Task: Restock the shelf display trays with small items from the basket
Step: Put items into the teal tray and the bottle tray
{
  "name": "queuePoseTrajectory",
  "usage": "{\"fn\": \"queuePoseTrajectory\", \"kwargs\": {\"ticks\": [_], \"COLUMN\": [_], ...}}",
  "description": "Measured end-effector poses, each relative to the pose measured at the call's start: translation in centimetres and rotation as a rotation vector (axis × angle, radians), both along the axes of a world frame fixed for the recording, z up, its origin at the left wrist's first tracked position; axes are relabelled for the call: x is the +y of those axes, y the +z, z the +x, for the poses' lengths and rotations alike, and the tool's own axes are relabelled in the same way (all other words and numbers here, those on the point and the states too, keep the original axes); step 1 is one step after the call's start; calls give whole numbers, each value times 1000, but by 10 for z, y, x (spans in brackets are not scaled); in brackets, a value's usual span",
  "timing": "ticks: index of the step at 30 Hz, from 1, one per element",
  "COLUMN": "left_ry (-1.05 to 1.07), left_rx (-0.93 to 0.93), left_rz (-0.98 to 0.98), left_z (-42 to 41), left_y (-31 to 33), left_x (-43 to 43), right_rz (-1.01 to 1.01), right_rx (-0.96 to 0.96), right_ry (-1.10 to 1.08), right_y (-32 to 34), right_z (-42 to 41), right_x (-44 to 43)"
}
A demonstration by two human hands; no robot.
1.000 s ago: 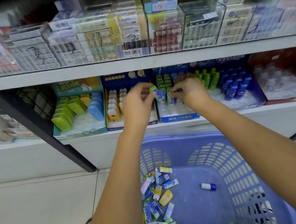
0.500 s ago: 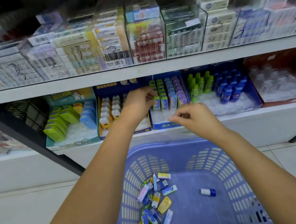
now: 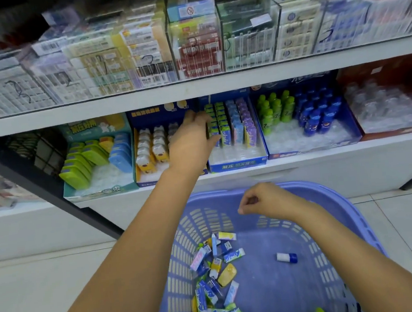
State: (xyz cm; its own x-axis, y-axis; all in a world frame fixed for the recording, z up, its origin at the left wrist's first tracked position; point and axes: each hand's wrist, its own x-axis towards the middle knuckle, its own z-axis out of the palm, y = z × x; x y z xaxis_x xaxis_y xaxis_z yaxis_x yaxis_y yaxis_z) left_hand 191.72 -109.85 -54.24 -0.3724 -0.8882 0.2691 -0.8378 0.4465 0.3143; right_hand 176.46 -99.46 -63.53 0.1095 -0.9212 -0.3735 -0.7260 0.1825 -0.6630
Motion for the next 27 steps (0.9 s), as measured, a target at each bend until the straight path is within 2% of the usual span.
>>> {"fn": "queuePoseTrajectory", "kwargs": {"ticks": [2, 4, 5, 6, 11, 14, 17, 20, 23, 27], "left_ry": [-87, -153, -151, -130, 14, 37, 111, 129, 178, 223], "left_rx": [221, 245, 219, 159, -395, -614, -647, -690, -672, -623], "left_rz": [-132, -179, -107, 21, 703, 973, 973, 978, 987, 976], "left_z": [10, 17, 19, 20, 52, 70, 74, 72, 72, 74], "left_y": [-14, -39, -55, -75, -183, -217, -229, -236, -238, -242], "left_x": [34, 65, 77, 87, 128, 143, 144, 148, 150, 150], "right_rz": [67, 106, 120, 121, 72, 86, 53, 2, -35, 0], "right_rx": [25, 75, 106, 136, 210, 185, 195, 287, 396, 443], "right_ry": [33, 80, 96, 108, 109, 132, 161, 197, 272, 273], "right_y": [-18, -41, -54, -69, -142, -173, -194, -205, -211, -211], "right_z": [5, 11, 14, 19, 44, 54, 61, 64, 62, 59], "right_x": [4, 7, 9, 11, 30, 39, 45, 47, 45, 41]}}
